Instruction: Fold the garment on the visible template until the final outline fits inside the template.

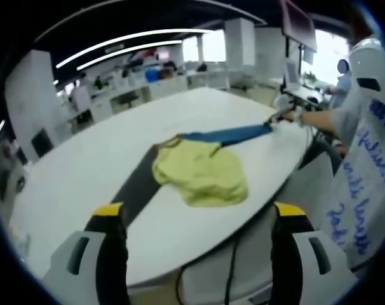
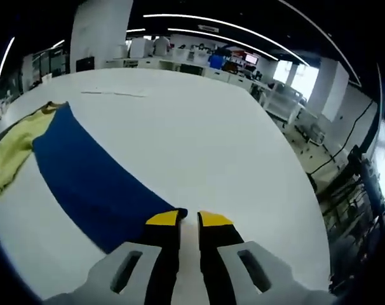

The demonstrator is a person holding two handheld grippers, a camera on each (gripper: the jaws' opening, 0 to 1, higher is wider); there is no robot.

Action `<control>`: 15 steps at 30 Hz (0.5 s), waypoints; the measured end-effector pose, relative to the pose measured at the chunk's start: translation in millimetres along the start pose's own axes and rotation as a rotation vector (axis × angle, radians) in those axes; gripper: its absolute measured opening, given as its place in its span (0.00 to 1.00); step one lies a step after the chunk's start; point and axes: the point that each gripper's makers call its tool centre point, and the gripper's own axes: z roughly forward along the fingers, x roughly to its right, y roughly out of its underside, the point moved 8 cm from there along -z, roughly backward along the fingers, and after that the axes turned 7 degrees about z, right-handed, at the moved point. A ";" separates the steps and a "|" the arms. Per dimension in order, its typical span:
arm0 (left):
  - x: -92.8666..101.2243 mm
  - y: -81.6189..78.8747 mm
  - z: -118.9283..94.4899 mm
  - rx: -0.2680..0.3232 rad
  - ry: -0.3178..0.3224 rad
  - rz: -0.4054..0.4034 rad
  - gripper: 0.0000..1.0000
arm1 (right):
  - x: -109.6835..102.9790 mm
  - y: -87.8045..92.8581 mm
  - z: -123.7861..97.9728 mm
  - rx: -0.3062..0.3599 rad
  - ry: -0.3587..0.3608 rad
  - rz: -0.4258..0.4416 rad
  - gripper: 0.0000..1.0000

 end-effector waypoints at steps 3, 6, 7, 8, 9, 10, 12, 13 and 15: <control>-0.2 -0.1 0.8 0.000 0.004 0.001 0.89 | 0.7 -0.1 -5.4 0.000 0.006 0.000 0.12; 0.5 -0.5 2.6 0.003 0.014 0.003 0.89 | 5.1 0.8 -11.0 0.013 0.004 0.020 0.12; 0.8 -0.8 3.1 0.004 0.018 0.005 0.89 | 4.6 1.3 -11.6 0.015 0.005 0.014 0.12; 0.8 -0.9 3.3 0.004 0.019 0.005 0.89 | 4.5 1.4 -12.0 0.015 0.005 0.012 0.12; 0.9 -1.4 3.9 0.006 0.023 0.007 0.89 | 1.5 4.8 -12.6 0.006 -0.006 0.002 0.12; 0.8 -1.7 4.1 0.008 0.025 0.008 0.89 | -1.6 6.6 -12.3 -0.004 -0.021 -0.005 0.13; 0.5 -2.2 4.3 0.011 0.024 0.012 0.89 | -7.2 9.6 -11.1 -0.015 -0.029 -0.024 0.15; 0.5 -2.3 4.3 0.012 0.025 0.012 0.89 | -9.0 10.3 -11.0 -0.018 -0.024 -0.041 0.16; 0.9 -1.9 4.0 0.013 0.027 0.011 0.89 | -14.5 11.1 -10.8 -0.015 -0.025 -0.055 0.16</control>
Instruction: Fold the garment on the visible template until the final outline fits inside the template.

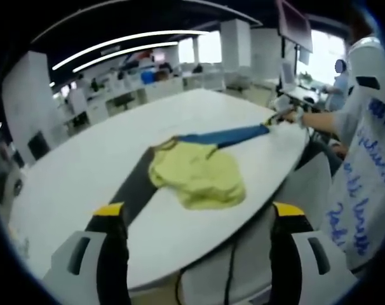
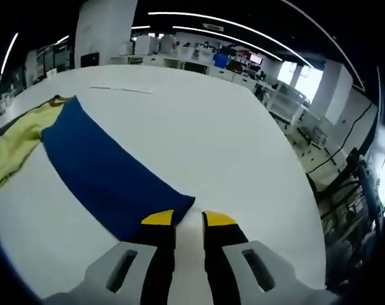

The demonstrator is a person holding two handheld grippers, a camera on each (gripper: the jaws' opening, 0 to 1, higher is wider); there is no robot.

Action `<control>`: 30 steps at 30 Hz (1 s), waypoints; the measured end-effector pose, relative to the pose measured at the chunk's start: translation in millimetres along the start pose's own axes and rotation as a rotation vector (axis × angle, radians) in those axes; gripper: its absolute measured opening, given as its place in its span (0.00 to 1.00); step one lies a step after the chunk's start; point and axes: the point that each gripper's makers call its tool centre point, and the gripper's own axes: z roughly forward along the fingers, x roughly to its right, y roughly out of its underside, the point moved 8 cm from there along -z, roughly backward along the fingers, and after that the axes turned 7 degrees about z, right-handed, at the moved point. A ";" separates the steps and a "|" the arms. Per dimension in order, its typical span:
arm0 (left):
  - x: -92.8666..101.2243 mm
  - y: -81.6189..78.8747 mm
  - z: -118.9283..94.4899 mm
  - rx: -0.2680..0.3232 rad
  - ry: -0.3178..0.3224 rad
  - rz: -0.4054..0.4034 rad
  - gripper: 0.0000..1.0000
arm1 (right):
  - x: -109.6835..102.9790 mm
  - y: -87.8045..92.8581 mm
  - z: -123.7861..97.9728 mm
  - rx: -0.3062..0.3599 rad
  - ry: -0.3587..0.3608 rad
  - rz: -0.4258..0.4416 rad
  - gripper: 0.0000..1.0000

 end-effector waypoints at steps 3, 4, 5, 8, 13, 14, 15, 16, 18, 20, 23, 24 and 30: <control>0.1 1.7 -0.8 -0.001 -0.002 -0.003 0.88 | -7.8 2.0 3.3 -0.030 -0.016 -0.033 0.20; -0.1 2.1 -1.0 -0.001 -0.004 -0.004 0.88 | -9.0 3.3 3.9 -0.035 -0.019 -0.042 0.23; -0.4 2.6 -1.4 -0.001 -0.007 -0.007 0.88 | -9.2 4.5 2.4 -0.034 -0.022 -0.038 0.26; -0.4 2.8 -2.0 0.003 -0.008 -0.009 0.88 | -7.2 5.4 2.2 -0.026 -0.021 -0.022 0.27; -0.3 3.4 -0.3 0.005 -0.004 -0.011 0.88 | -5.4 9.6 -2.7 -0.021 -0.021 -0.010 0.30; 0.0 3.7 0.3 0.005 -0.001 -0.010 0.88 | -5.3 11.2 -4.5 -0.020 -0.022 -0.004 0.30; 0.4 3.8 0.6 0.005 0.002 -0.011 0.87 | -3.5 12.5 -4.3 -0.018 -0.021 -0.002 0.31; 0.8 4.1 0.9 0.006 0.005 -0.010 0.87 | -3.5 14.1 -5.2 -0.013 -0.024 -0.005 0.32; 1.1 5.0 1.1 0.005 0.008 -0.012 0.87 | 0.8 15.8 -4.4 -0.005 -0.025 -0.008 0.32; 0.8 6.2 0.9 0.002 0.007 -0.014 0.87 | -2.1 18.3 -8.8 -0.002 -0.029 -0.005 0.32; 0.3 6.5 0.6 0.007 0.007 -0.015 0.87 | -1.6 15.8 -8.8 -0.008 -0.024 0.004 0.37; 0.1 6.3 0.6 0.009 0.006 -0.015 0.87 | -1.2 15.5 -9.2 -0.012 -0.022 0.006 0.38; 0.1 5.5 2.1 0.020 0.016 -0.011 0.87 | -6.1 13.4 -11.7 -0.008 -0.030 -0.013 0.41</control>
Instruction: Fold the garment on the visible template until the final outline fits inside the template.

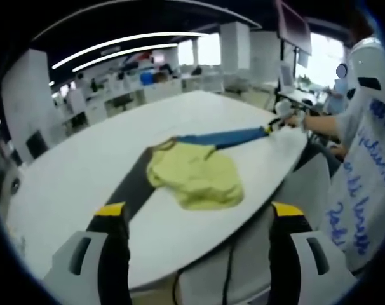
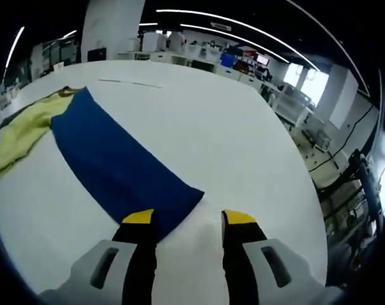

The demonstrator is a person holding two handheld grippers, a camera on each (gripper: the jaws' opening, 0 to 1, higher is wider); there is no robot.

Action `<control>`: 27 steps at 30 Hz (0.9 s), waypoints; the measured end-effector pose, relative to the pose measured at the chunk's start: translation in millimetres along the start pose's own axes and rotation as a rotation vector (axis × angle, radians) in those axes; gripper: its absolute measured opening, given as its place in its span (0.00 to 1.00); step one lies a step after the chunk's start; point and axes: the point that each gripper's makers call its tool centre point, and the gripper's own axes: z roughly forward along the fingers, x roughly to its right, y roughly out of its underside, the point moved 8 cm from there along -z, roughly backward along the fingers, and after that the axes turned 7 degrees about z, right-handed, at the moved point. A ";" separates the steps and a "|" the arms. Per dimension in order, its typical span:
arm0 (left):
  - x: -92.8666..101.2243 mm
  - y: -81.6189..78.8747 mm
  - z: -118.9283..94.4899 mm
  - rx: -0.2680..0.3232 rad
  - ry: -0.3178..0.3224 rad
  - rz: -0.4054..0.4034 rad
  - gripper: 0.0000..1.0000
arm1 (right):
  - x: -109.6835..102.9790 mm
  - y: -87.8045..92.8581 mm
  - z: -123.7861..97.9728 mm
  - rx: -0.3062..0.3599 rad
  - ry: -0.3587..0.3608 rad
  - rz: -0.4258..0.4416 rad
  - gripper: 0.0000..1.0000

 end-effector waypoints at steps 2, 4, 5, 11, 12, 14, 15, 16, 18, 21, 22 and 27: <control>0.1 0.5 0.6 -0.001 0.004 0.002 0.87 | -5.1 -1.8 0.9 -0.005 -0.015 -0.005 0.41; -0.3 1.2 0.8 -0.003 0.004 0.003 0.87 | -11.1 -4.0 0.2 -0.007 -0.023 -0.011 0.43; -0.5 1.5 0.6 -0.003 0.003 0.003 0.87 | -13.4 -5.4 -1.5 -0.007 -0.033 -0.011 0.45; -2.7 3.7 -1.3 0.007 0.000 -0.001 0.86 | -29.8 -15.0 -4.8 0.015 -0.073 0.027 0.55; -3.3 4.1 -1.4 0.008 -0.001 -0.003 0.85 | -32.4 -16.8 -5.1 0.019 -0.078 0.031 0.56; -3.6 4.1 -2.0 0.013 -0.002 -0.004 0.84 | -36.2 -19.6 -5.6 0.021 -0.088 0.034 0.61; -3.7 4.0 -2.6 0.018 -0.003 -0.005 0.84 | -40.8 -22.3 -7.2 0.029 -0.104 0.030 0.63; -3.8 3.9 -2.9 0.021 -0.004 -0.005 0.84 | -42.9 -24.6 -7.6 0.041 -0.115 0.022 0.64; -4.7 4.6 -3.5 0.024 -0.006 -0.010 0.85 | -44.3 -29.7 -8.0 0.055 -0.110 -0.001 0.65; -6.5 6.6 -4.0 0.023 -0.015 -0.018 0.86 | -47.4 -35.4 -8.5 0.066 -0.123 -0.004 0.70; -6.9 7.0 -4.4 0.026 -0.018 -0.018 0.87 | -50.4 -37.1 -9.2 0.070 -0.136 0.005 0.73; -7.0 7.9 -6.3 0.035 -0.017 -0.020 0.87 | -62.8 -39.0 -11.2 0.070 -0.180 0.071 0.87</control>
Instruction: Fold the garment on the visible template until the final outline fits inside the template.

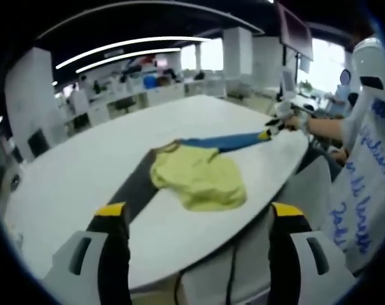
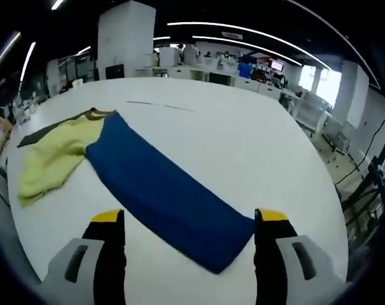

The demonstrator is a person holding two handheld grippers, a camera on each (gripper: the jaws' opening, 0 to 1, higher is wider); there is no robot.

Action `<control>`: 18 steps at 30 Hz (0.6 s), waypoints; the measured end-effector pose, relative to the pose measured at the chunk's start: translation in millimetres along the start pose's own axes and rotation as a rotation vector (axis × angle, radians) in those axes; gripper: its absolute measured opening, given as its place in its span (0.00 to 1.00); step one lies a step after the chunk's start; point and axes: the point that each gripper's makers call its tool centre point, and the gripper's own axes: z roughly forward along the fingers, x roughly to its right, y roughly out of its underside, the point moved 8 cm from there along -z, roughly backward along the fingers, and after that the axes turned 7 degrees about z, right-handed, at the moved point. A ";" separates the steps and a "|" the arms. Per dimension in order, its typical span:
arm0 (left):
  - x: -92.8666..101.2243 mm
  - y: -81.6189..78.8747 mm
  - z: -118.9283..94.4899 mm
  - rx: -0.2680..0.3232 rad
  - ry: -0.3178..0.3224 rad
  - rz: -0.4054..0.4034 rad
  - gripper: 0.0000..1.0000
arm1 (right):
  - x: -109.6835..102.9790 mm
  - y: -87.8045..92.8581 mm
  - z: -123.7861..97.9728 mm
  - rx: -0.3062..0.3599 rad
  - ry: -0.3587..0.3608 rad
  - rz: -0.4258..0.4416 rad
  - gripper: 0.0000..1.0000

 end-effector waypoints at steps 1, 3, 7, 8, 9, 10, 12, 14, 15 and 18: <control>-0.4 0.5 -0.2 -0.001 0.000 0.000 0.87 | -4.1 -1.4 -1.3 0.005 -0.006 0.005 0.90; -1.0 1.3 -0.5 -0.001 0.000 -0.001 0.87 | -9.9 -3.5 -3.0 0.005 -0.016 0.012 0.94; -2.3 2.2 -0.5 0.000 0.001 -0.002 0.87 | -21.7 -11.5 -7.0 0.019 -0.054 0.020 0.99; -2.7 2.3 -0.5 0.001 0.001 -0.003 0.87 | -24.5 -14.5 -8.5 0.025 -0.059 0.017 0.99; -3.2 2.4 -0.5 0.004 0.002 -0.005 0.87 | -26.7 -17.1 -9.7 0.032 -0.062 0.012 1.00; -3.6 2.6 -0.5 0.005 0.003 -0.005 0.87 | -34.7 -20.8 -14.8 0.040 -0.061 0.000 1.00; -4.2 3.2 -0.5 0.005 0.003 -0.002 0.87 | -38.3 -25.0 -16.9 0.046 -0.067 -0.010 1.00; -4.8 4.1 -0.7 0.006 0.004 -0.004 0.87 | -48.1 -27.6 -21.6 0.045 -0.082 -0.019 1.00; -5.3 4.8 -1.0 0.008 0.004 -0.005 0.87 | -54.3 -29.0 -24.3 0.053 -0.090 -0.027 1.00; -6.1 6.2 -1.7 0.009 0.005 -0.008 0.87 | -64.1 -33.0 -28.3 0.069 -0.111 -0.046 1.00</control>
